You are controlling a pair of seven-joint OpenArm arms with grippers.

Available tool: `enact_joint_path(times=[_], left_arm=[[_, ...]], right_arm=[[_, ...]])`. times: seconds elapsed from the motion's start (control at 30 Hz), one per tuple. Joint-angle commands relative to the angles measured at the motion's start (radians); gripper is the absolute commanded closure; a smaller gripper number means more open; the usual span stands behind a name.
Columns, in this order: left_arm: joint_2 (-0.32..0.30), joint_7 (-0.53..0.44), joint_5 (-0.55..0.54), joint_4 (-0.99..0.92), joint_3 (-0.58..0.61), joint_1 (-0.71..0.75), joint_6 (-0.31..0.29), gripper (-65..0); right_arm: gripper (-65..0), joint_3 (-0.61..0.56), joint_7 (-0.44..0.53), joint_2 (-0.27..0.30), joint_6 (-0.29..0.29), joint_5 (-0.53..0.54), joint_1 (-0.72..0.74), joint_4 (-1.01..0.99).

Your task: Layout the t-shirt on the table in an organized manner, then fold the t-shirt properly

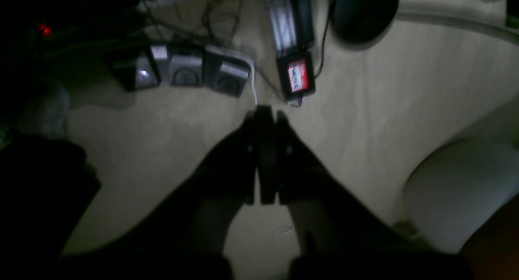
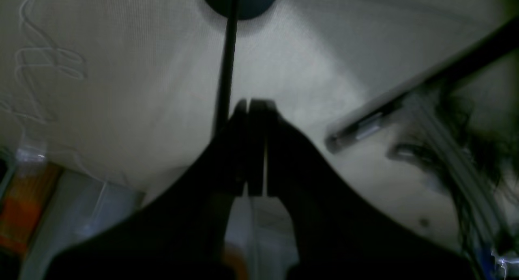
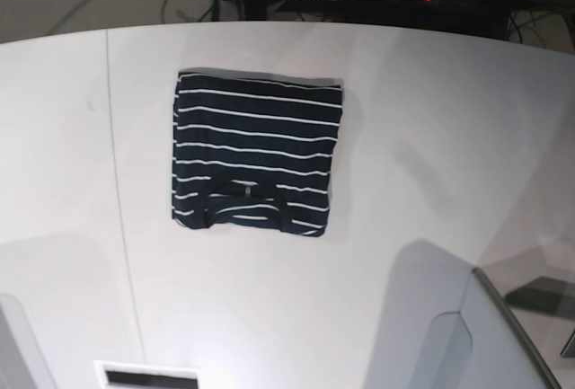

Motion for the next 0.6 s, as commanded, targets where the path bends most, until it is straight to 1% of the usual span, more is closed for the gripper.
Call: enact_joint_path(times=[0.0,0.07,0.1,0.17,0.23,0.3,0.37,0.47,0.57], left_arm=[[0.001,-0.079,-0.013,0.000,0.005,-0.019,-0.003,0.0],[0.000,-0.085,-0.013,0.000,0.006,-0.025,-0.003,0.0],[0.000,-0.054,-0.013,0.000,0.006,-0.027,-0.003,0.0],[0.000,0.039,-0.015,0.056,0.003,-0.030,-0.003,0.0],[-0.002,0.096,-0.019,0.104,-0.007,-0.030,-0.003,0.0],[-0.006,0.104,-0.016,0.118,-0.007,-0.028,-0.003,0.0],[-0.011,0.107,-0.015,0.116,0.003,-0.028,-0.003,0.0],[-0.015,0.105,-0.015,0.116,0.003,-0.028,-0.003,0.0],[-0.015,0.104,-0.015,0.122,0.002,-0.031,-0.003,0.0]], right_arm=[[-0.2,0.002,0.062,-0.010,-0.003,0.005,-0.016,-0.024],[-0.2,0.004,0.165,-0.025,-0.005,0.005,-0.030,-0.028],[-0.2,0.019,0.192,-0.028,-0.005,0.005,-0.031,-0.028],[-0.2,0.091,0.197,-0.045,-0.005,0.005,-0.030,-0.028],[-0.2,0.177,0.197,-0.066,-0.005,0.005,-0.028,-0.028],[-0.2,0.251,0.197,-0.074,-0.005,0.002,-0.028,-0.028],[-0.2,0.295,0.197,-0.073,-0.005,0.002,-0.028,-0.028],[-0.2,0.326,0.197,-0.071,-0.005,0.002,-0.028,-0.028],[-0.2,0.326,0.197,-0.071,-0.005,0.002,-0.028,-0.028]])
